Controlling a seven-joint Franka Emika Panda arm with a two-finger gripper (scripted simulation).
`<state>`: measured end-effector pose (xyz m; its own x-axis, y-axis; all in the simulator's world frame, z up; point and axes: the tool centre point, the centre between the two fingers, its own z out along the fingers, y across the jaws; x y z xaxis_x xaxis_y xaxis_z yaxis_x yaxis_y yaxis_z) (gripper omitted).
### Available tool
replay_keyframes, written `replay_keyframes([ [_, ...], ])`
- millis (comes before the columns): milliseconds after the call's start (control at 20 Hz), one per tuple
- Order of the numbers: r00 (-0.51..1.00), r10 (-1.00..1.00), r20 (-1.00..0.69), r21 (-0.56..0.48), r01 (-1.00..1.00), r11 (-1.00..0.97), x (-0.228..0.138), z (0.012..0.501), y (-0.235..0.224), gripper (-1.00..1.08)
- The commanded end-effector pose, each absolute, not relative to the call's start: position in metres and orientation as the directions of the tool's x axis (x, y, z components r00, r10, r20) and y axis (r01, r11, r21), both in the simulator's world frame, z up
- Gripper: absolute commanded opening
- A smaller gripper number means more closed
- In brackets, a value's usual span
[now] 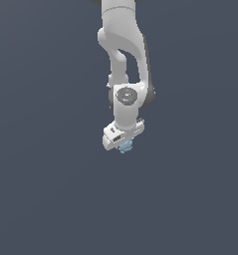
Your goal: Pick up the object and move it to a goal position.
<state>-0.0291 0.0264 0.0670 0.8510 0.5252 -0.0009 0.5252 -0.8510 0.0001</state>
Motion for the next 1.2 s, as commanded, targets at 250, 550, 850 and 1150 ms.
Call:
replay_keyframes([
  [250,0.851,0.525,0.0,0.0,0.525,-0.851,-0.038,0.121,-0.023,-1.0],
  [550,0.851,0.525,0.001,-0.001,0.525,-0.851,-0.045,0.171,-0.067,-1.0],
  [850,0.851,0.526,0.001,-0.001,0.526,-0.851,-0.048,0.207,-0.099,-1.0],
  [1150,0.851,0.525,0.001,-0.001,0.525,-0.851,-0.049,0.222,-0.113,-1.0],
])
